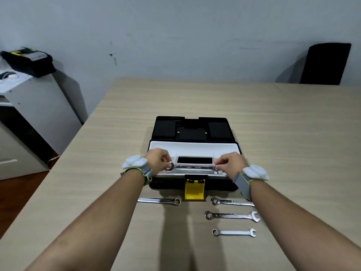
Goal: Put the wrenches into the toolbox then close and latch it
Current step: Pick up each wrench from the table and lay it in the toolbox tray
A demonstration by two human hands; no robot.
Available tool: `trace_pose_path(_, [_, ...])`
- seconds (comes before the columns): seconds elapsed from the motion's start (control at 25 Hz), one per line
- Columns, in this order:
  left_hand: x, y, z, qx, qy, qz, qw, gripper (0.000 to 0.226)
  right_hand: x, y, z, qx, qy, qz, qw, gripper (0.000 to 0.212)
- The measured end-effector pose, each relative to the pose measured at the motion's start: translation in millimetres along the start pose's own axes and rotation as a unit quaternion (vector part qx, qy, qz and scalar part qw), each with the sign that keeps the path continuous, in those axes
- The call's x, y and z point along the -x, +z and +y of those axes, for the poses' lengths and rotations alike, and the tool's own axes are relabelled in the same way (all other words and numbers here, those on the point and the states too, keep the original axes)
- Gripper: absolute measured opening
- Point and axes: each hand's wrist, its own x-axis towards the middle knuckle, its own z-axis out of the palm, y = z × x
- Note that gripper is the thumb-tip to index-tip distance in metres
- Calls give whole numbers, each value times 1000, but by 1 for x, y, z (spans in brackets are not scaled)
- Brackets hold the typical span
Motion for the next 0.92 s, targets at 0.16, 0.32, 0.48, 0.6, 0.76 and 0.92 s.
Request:
trace_pose_path(0.16, [-5, 11, -7, -36, -10, -3, 999, 12, -6, 10, 8, -2, 23, -42, 999, 14])
trace_pose_path(0.32, [-9, 11, -5, -81, -9, -2, 997, 13, -9, 15, 8, -4, 34, -47, 998, 14])
trace_pose_path(0.48, [-10, 14, -5, -106, -14, -3, 994, 14, -10, 14, 9, 3, 51, -33, 998, 11])
trace_pose_path(0.6, [-10, 17, -3, -107, -18, 10, 994, 13, -11, 12, 10, 7, 74, -27, 997, 10])
trace_pose_path(0.76, [-12, 18, 0, -120, -13, 5, 993, 14, -13, 12, 10, 19, 87, -44, 995, 9])
trace_pose_path(0.92, [-12, 19, 1, -119, -9, 4, 993, 15, -16, 10, 11, 23, 103, -48, 993, 11])
